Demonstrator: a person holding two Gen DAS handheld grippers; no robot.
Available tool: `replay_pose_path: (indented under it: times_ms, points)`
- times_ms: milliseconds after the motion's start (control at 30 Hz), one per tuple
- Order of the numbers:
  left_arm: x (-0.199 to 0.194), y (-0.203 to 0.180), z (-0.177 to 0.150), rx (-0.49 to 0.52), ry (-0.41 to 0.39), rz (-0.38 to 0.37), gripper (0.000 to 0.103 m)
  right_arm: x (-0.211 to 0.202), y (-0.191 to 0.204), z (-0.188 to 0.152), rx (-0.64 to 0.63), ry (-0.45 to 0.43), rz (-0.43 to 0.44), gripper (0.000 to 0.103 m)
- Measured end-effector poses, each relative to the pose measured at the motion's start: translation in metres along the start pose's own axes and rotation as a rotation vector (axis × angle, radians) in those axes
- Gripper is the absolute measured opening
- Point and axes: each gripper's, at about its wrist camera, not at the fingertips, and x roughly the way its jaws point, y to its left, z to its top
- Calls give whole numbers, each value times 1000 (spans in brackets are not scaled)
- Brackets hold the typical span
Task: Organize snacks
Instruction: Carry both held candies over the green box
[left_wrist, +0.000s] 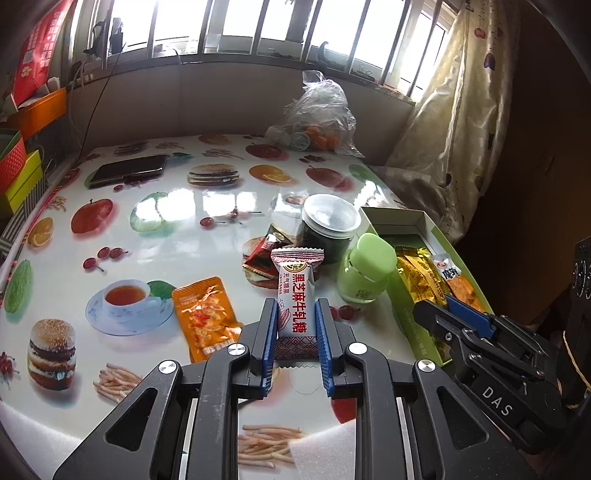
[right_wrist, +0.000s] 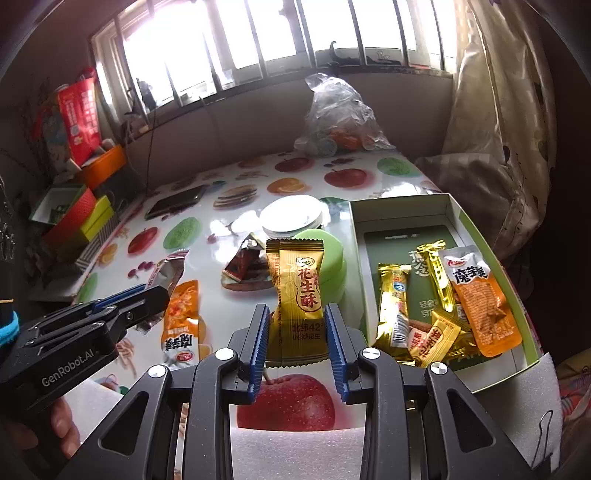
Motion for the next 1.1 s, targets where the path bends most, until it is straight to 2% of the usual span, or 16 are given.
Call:
replay_pose_path:
  times_ms: [667, 1100]
  points:
    - [18, -71, 7, 102, 26, -108, 21, -17, -76, 5, 82, -19, -127, 29]
    - [46, -114, -1, 157, 107, -182, 21, -6, -122, 3, 108, 27, -215, 29]
